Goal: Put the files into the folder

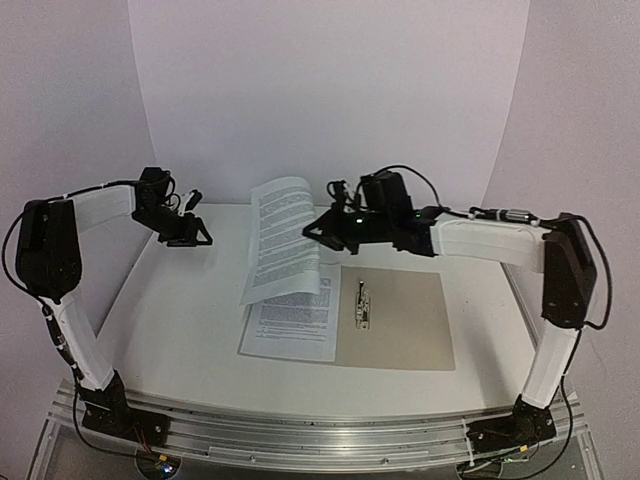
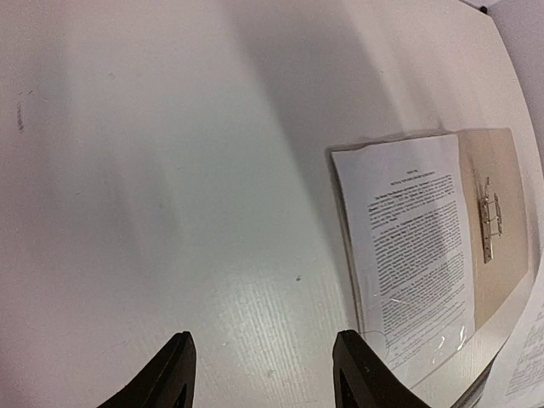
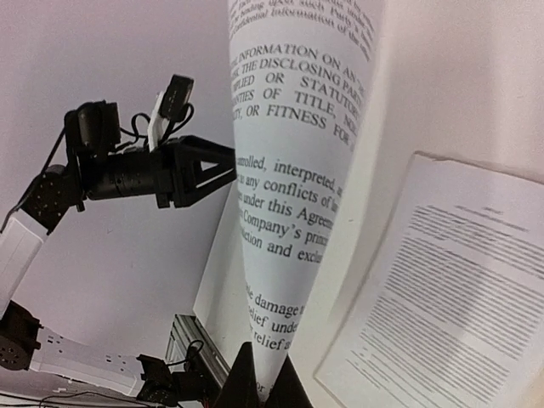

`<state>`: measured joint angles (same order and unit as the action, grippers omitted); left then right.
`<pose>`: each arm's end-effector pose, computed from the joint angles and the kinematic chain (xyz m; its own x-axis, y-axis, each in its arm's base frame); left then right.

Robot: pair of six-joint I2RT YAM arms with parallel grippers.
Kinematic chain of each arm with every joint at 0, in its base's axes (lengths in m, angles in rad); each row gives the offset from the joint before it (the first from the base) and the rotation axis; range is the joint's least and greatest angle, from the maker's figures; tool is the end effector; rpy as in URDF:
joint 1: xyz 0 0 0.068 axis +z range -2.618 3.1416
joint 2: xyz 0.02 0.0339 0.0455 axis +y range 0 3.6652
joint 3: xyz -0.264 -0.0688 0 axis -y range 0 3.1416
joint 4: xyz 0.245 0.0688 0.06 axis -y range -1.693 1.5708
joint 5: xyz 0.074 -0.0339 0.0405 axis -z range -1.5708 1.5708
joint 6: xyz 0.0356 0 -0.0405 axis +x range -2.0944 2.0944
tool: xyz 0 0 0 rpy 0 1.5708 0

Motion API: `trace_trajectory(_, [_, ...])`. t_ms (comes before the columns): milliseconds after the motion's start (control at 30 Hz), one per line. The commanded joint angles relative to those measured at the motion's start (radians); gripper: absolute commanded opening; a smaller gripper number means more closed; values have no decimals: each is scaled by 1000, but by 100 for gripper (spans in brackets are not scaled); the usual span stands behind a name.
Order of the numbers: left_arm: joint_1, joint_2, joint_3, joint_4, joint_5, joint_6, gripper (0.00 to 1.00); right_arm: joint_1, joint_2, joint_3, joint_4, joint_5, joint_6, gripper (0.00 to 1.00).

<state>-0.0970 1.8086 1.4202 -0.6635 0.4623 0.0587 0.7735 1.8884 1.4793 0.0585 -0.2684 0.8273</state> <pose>0.3808 -0.0530 0.2409 -0.8448 0.1350 -0.5178 0.3570 0.8630 -0.3575 0.3174 0.3231 0.2847 -0.7934 0.2173 -0.5686 -0.3957 0.5258 0.7530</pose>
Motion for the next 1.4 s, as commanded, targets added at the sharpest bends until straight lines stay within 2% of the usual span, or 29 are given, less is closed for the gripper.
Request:
trace_trajectory(0, [-124,35,84,3,-38,31,56,-162,-266,-255,-52,-61,-63,4])
trace_trajectory(100, [-230,74,112,19,-63,33,56,-276,-400,-381,-176,-85,-118,4])
trace_trajectory(267, [-384,149,152,34,-83,25,56,-431,-499,-440,-458,-90,-291,4])
trace_trajectory(467, [-474,208,144,36,-81,33,57,-579,-514,-470,-582,-141,-429,4])
trace_trajectory(767, [-495,263,70,65,-81,11,57,-616,-431,-525,-563,-319,-488,4])
trace_trajectory(1000, [-497,294,22,95,-69,-49,57,-618,-419,-593,-440,-422,-414,4])
trace_trajectory(1367, [-495,294,-22,110,-78,-97,57,-617,-366,-631,-332,-455,-367,4])
